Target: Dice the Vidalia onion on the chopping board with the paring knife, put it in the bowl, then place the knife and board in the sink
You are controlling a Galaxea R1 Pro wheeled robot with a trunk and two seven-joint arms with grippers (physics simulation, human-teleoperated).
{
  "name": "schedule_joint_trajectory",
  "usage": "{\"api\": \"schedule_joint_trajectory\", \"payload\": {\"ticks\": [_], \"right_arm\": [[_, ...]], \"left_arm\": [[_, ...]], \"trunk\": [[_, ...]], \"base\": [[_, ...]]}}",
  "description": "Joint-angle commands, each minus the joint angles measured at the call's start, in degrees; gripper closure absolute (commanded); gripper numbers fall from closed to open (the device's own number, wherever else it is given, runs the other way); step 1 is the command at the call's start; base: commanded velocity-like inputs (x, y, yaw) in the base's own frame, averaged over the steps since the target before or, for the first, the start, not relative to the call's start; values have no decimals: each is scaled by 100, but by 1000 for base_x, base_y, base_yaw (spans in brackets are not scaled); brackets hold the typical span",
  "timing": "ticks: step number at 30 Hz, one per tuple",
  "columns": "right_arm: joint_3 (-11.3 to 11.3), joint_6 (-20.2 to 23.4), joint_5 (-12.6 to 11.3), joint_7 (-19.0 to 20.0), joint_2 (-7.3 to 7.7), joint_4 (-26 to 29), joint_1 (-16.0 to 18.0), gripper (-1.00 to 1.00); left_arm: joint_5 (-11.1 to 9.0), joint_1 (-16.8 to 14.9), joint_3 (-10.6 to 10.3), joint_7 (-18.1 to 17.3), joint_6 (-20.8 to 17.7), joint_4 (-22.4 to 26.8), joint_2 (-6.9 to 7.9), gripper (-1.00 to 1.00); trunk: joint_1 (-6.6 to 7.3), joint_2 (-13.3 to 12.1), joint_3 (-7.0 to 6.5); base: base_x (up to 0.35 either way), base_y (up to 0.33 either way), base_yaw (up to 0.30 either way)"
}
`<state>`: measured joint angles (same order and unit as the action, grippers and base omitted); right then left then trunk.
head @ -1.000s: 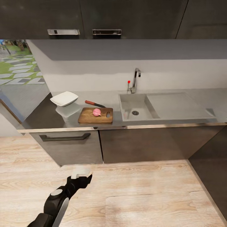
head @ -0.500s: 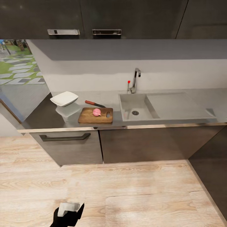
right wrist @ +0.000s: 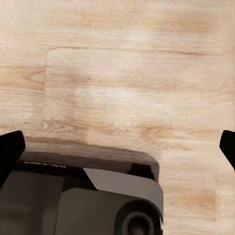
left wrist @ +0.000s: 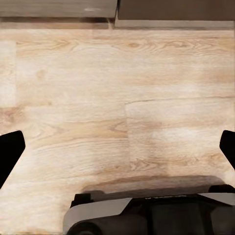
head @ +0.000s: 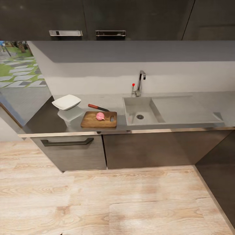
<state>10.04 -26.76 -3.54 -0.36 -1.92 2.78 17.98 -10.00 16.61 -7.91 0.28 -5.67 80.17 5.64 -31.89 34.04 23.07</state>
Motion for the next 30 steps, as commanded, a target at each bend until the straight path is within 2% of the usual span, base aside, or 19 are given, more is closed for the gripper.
{"api": "schedule_joint_trajectory", "payload": {"ticks": [1,4,7,15,18,23,30], "right_arm": [[41,-22,-35,-6,7,54,4,-100],[42,-27,-34,-7,27,88,4,-100],[48,-86,-33,-1,39,99,4,-100],[53,-193,-33,1,28,93,4,-100],[48,-195,-33,1,31,92,4,-100],[44,-195,-33,0,31,92,4,-100],[42,-197,-40,-1,26,91,4,-100]], "left_arm": [[-64,6,1,6,-23,-150,-10,-100],[-70,8,19,1,62,-390,-19,-100],[-78,9,20,-1,346,-590,-12,-100],[-100,9,60,-7,416,-1050,-19,-100],[-111,9,203,-18,417,-1066,-22,-100],[-317,9,411,-44,423,-1089,-24,-100],[-543,9,458,-53,427,-1107,-20,-100]], "trunk": [[-2,6,6],[-2,6,6],[-2,6,6],[-2,6,6],[-2,6,6],[-2,6,6],[-2,6,-20]], "base": [[0,0,0],[0,0,0],[0,0,0],[0,0,0],[8,0,0],[124,21,0],[226,154,0]]}}
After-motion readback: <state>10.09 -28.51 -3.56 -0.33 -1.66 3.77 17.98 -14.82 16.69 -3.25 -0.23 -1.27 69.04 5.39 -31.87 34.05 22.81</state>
